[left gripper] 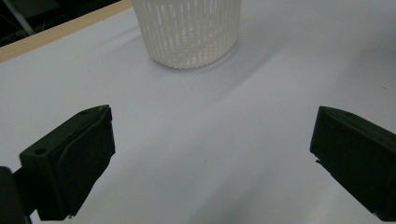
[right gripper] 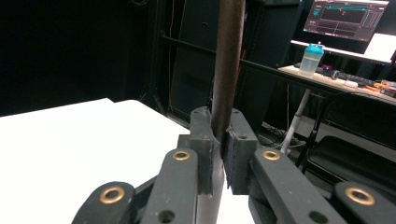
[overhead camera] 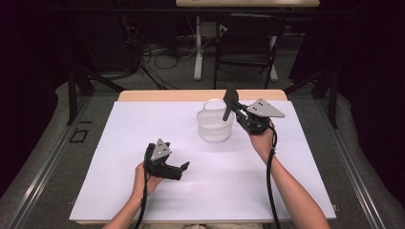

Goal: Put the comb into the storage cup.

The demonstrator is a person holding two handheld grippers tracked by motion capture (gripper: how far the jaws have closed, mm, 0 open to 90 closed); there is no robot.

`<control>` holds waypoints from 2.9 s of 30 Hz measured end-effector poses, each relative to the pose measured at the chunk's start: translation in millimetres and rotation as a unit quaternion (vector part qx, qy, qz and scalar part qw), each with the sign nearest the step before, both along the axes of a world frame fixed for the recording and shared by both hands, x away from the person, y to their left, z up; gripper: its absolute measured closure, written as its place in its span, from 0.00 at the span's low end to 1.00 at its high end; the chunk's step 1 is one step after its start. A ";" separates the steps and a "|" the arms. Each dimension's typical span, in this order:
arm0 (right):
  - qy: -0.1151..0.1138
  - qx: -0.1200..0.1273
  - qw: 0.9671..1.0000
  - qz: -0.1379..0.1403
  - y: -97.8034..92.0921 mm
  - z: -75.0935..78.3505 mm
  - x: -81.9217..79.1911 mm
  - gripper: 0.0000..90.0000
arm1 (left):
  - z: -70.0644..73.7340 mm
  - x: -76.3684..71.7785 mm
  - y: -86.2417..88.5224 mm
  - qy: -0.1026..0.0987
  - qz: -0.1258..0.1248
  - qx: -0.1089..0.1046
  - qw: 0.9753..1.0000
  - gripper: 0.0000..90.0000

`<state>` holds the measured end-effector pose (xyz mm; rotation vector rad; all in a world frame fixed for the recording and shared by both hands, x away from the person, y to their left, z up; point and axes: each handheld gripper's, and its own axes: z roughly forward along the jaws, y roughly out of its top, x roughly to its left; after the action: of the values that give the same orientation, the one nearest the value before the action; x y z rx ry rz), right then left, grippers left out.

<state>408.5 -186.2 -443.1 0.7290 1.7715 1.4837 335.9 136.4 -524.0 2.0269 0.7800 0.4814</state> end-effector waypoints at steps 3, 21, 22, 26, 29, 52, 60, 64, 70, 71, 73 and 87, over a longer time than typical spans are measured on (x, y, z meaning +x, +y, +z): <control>-0.001 -0.007 1.000 -0.003 0.2 -1.5 1.0 0.93 | 0.4 -0.2 -0.2 -0.002 -0.001 -0.001 1.000 0.00; 0.003 -0.036 0.999 -0.013 2.7 -9.9 5.4 0.93 | 0.1 -0.2 -0.1 -0.002 -0.002 0.000 1.000 0.00; 0.002 -0.037 0.999 -0.014 2.5 -10.1 5.7 0.93 | 0.1 -0.3 -0.2 -0.002 -0.002 0.000 1.000 0.00; 0.004 -0.039 0.999 -0.014 2.7 -11.7 6.7 0.93 | -0.1 -0.1 -0.2 -0.002 -0.002 0.000 1.000 0.00; 0.005 -0.043 0.999 -0.014 3.5 -13.5 7.6 0.93 | -0.1 -0.1 -0.3 -0.002 -0.001 0.001 1.000 0.00; 0.010 -0.056 0.998 -0.011 6.7 -22.3 11.2 0.93 | 1.1 -1.8 -0.9 -0.005 -0.003 0.001 1.000 0.00; 0.021 -0.044 0.999 -0.009 4.5 -24.7 13.8 0.93 | 1.3 -1.1 0.5 -0.004 -0.001 0.001 1.000 0.00; 0.030 -0.033 0.999 -0.009 1.5 -26.2 16.1 0.93 | 0.6 -0.9 -0.6 -0.004 -0.002 0.001 1.000 0.00; 0.045 -0.010 0.999 -0.005 -1.9 -27.0 18.8 0.93 | 0.5 -0.7 -0.1 -0.004 -0.003 0.001 1.000 0.00; 0.046 -0.008 0.999 -0.004 -2.4 -27.3 19.6 0.93 | 0.4 -0.6 -0.1 -0.003 -0.002 0.001 1.000 0.00; 0.052 -0.003 0.999 -0.003 -2.8 -27.9 20.4 0.93 | 0.3 -0.6 -0.1 -0.003 -0.002 0.000 1.000 0.00; 0.085 0.016 0.996 0.000 -6.0 -34.3 27.5 0.93 | -0.1 -0.4 -0.5 -0.003 -0.004 0.002 1.000 0.00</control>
<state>436.0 -192.1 -477.3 0.8955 1.8767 1.4895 335.5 135.9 -524.2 2.0308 0.7679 0.4855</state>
